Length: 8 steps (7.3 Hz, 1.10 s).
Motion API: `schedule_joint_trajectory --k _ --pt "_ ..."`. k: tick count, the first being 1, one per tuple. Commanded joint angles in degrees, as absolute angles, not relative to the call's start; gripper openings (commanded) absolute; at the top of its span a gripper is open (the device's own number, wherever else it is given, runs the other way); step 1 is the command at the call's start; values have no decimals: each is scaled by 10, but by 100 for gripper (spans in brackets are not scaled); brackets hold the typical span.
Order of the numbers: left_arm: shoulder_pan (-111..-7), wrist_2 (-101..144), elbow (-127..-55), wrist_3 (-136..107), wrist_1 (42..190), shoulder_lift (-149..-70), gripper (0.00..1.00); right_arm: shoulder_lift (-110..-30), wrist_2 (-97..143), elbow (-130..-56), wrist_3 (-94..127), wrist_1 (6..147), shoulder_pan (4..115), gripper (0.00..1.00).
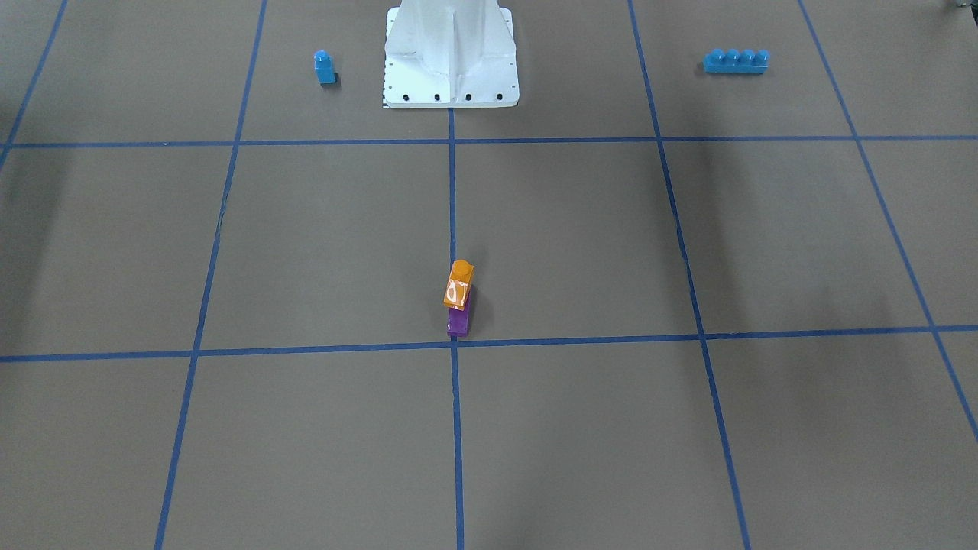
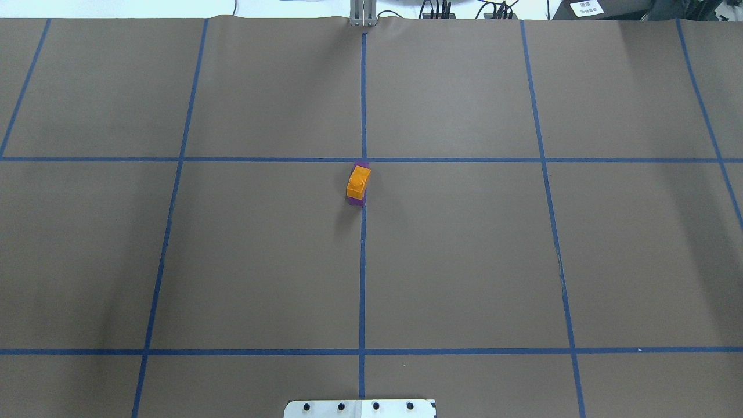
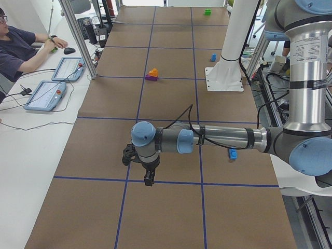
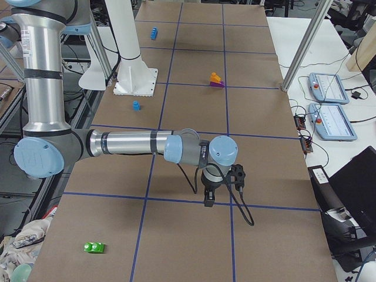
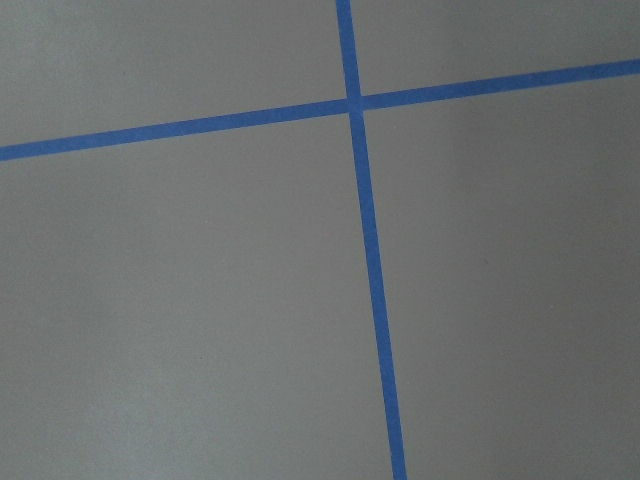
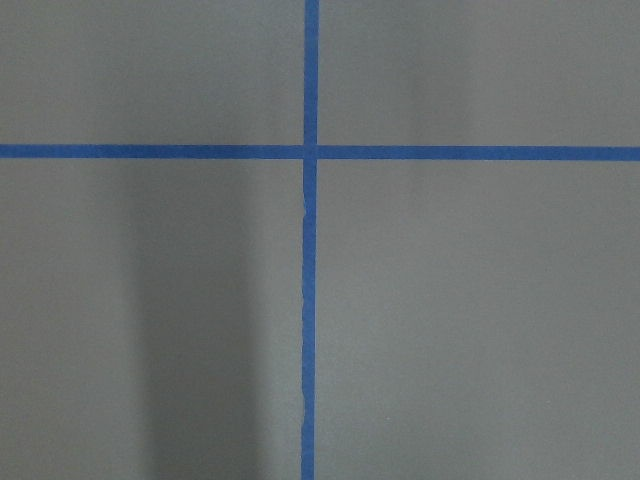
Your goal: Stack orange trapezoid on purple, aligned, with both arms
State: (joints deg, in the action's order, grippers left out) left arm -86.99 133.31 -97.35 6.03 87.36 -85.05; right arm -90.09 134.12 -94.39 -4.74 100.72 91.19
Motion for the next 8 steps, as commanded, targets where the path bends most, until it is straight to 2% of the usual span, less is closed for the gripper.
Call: schedule_joint_trajectory --k 1,8 --pt "-870 1333 -974 62 874 -853 100 -898 1341 -943 -47 1007 911 100" --pt "-871 1333 -974 61 872 -856 100 -905 1342 -943 -48 1007 912 100"
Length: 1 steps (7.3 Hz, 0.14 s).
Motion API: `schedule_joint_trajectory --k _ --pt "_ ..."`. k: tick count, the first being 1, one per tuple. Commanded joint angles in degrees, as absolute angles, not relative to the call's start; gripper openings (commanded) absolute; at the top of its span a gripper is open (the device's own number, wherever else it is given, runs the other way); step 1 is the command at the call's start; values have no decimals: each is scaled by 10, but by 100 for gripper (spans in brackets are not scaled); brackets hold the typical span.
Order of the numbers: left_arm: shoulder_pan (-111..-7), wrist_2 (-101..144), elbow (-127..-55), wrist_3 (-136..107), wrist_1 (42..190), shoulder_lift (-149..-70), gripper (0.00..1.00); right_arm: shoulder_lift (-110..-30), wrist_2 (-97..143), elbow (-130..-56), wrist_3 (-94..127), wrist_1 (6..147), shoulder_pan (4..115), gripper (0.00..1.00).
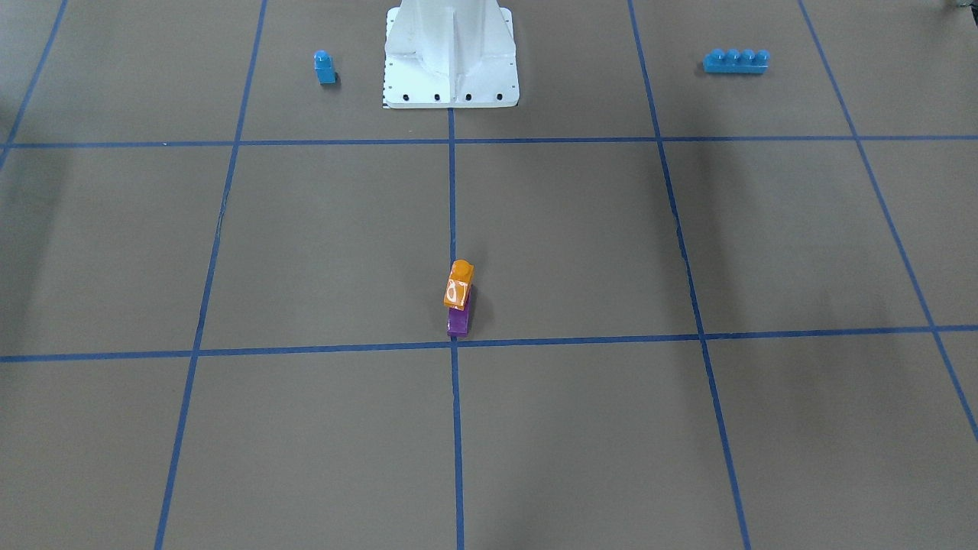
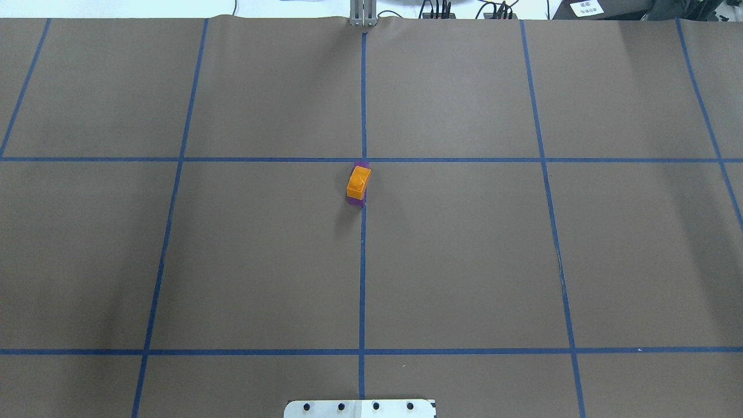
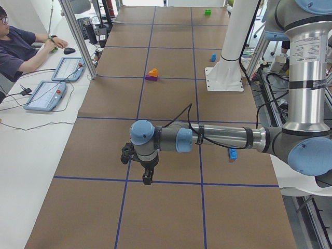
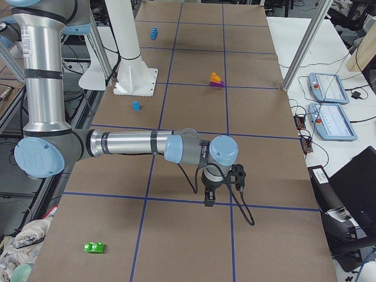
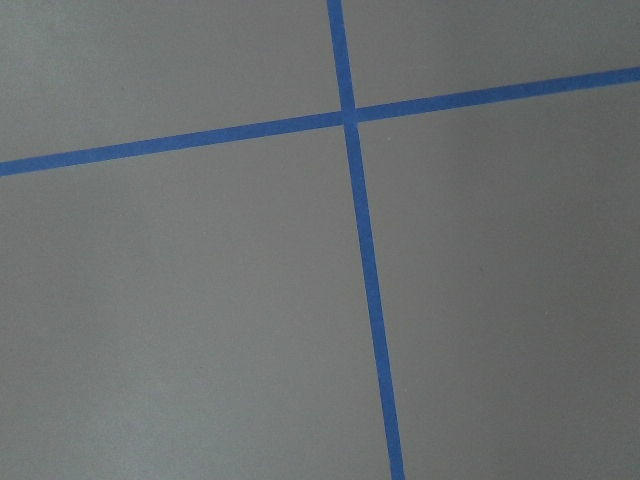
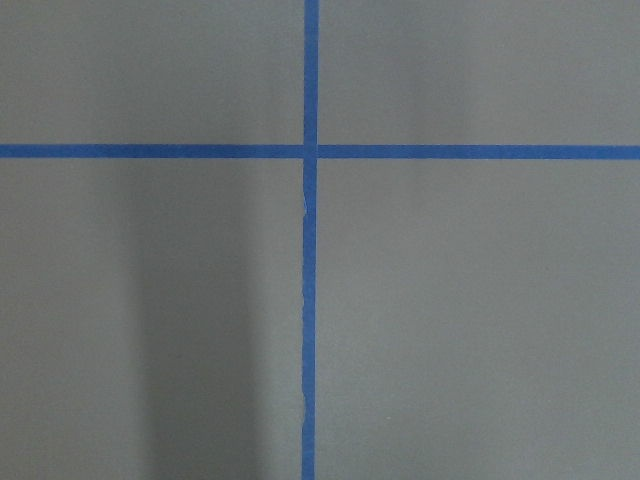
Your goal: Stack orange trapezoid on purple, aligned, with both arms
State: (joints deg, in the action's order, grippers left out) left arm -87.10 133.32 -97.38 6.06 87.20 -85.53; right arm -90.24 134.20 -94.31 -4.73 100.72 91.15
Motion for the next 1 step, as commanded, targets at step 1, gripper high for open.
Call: schedule_joint_trajectory --k 1 --pt "-871 1333 -974 61 872 -856 100 -906 1343 -943 -48 1007 912 100"
